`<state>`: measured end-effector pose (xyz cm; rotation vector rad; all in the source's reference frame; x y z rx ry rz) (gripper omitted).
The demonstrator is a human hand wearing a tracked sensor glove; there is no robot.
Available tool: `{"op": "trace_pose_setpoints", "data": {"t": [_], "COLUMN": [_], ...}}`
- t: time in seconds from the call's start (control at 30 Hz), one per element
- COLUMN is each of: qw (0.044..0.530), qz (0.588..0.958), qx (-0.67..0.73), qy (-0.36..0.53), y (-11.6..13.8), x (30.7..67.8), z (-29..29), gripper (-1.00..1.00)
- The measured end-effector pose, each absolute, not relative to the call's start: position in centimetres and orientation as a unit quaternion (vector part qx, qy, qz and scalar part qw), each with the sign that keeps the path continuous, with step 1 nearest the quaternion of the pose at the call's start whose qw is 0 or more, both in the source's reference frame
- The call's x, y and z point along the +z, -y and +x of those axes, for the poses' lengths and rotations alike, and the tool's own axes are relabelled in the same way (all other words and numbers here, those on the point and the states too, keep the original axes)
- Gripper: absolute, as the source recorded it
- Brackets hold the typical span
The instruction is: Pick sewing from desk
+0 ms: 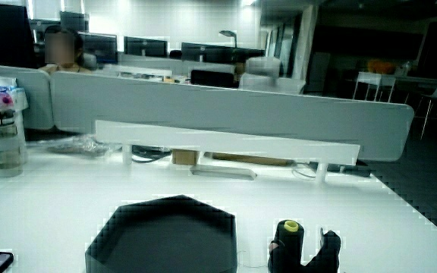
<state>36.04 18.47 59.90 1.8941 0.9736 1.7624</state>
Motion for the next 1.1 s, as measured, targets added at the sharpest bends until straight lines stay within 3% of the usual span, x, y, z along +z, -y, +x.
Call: {"op": "trace_pose_setpoints", "data": {"t": [0.03, 0.07, 0.1, 0.23, 0.27, 0.3, 0.33, 0.5, 0.63, 0.7, 0.8, 0.83, 1.1], "qw": [0.18, 0.19, 0.185, 0.167, 0.177, 0.192, 0.173, 0.152, 0.152, 0.133, 0.142, 0.147, 0.131], "qz": [0.708, 0.681, 0.703, 0.723, 0.701, 0.719, 0.722, 0.758, 0.755, 0.776, 0.763, 0.756, 0.747], "qx": [0.577, 0.613, 0.575, 0.554, 0.592, 0.549, 0.558, 0.511, 0.527, 0.498, 0.516, 0.532, 0.578], "qy": [-0.366, -0.353, -0.374, -0.377, -0.356, -0.381, -0.37, -0.375, -0.36, -0.363, -0.362, -0.352, -0.301], "y": [-18.5, -18.3, -17.7, -17.2, -17.5, -17.0, -17.2, -16.7, -16.4, -16.0, -15.6, -15.7, -12.1], "x": [60.4, 61.1, 59.8, 59.9, 61.9, 60.1, 60.8, 59.8, 60.2, 59.3, 58.6, 59.9, 57.3], "z": [36.2, 36.2, 35.4, 35.4, 36.3, 35.1, 35.5, 35.5, 35.9, 35.6, 35.6, 36.5, 34.2], "gripper": [0.0, 0.0, 0.0, 0.0, 0.0, 0.0, 0.0, 0.56, 1.0, 1.0, 1.0, 1.0, 1.0]}}
